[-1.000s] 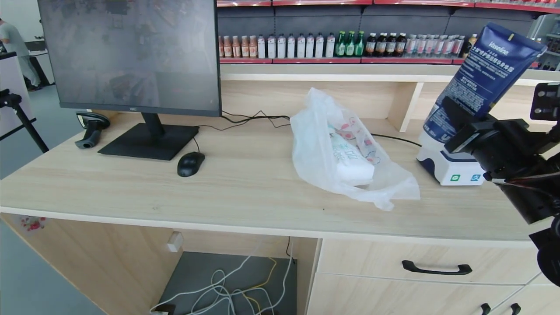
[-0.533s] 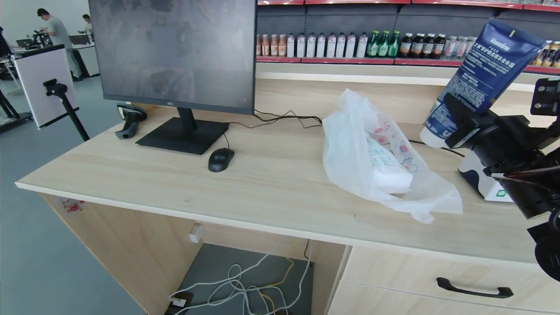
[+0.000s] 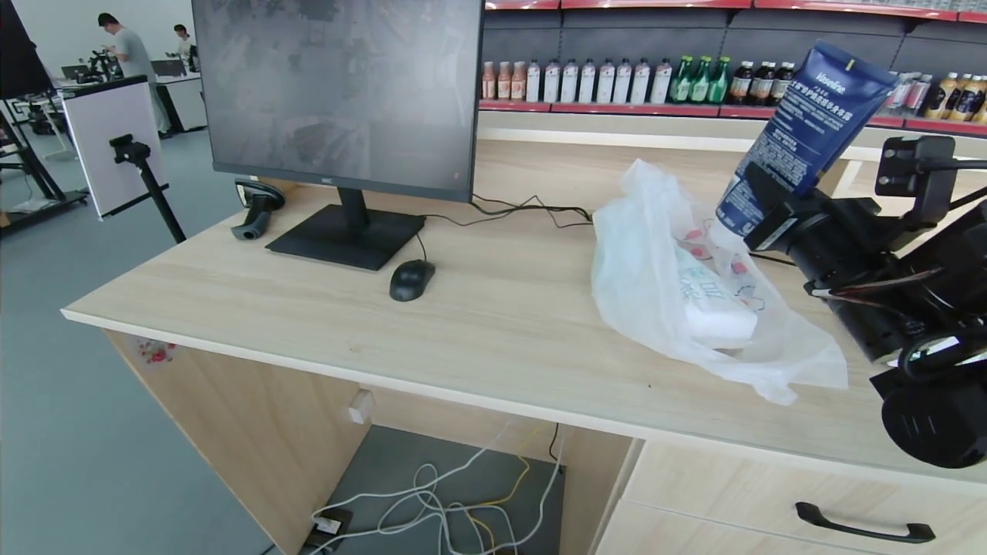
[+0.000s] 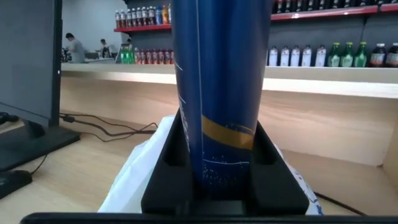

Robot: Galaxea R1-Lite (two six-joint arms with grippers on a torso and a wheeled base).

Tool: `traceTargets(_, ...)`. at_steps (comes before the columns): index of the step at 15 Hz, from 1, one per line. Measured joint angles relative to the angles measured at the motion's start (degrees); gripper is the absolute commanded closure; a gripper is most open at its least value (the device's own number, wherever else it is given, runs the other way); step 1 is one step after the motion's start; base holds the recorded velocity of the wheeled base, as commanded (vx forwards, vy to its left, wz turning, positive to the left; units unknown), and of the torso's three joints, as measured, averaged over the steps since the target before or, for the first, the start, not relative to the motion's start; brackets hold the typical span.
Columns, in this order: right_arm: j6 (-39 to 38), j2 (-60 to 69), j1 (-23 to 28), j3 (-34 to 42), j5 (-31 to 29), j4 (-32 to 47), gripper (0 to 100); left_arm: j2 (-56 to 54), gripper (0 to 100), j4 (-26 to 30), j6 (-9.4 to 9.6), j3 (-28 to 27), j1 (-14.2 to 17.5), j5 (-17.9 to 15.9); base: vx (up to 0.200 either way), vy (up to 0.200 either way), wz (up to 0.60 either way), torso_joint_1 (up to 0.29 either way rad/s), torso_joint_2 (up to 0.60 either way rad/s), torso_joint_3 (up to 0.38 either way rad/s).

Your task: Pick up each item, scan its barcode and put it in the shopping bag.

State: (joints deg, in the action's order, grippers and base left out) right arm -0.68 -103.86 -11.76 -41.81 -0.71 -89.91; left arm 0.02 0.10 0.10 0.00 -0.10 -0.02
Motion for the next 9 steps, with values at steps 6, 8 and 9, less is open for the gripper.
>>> traceTargets(6,-10.69,-6.69,-7.02,-3.85,-11.65,0.0,100,0.0,0,-0.02,-0.02,0.0,0.0,-0.02,0.0,0.0,0.0,0.0,0.0,0.0)
traceTargets(8,-12.2,-7.96,-7.85,-4.1,-12.23,-0.09,100,0.0,0,0.0,-0.02,0.0,0.05,-0.02,0.0,0.0,0.0,0.0,0.0,0.0)
traceTargets(9,-12.69,-8.31,-7.91,-4.11,-12.29,-0.15,100,0.0,0,-0.02,0.0,0.0,0.05,-0.05,0.0,0.0,0.0,0.0,0.0,0.0)
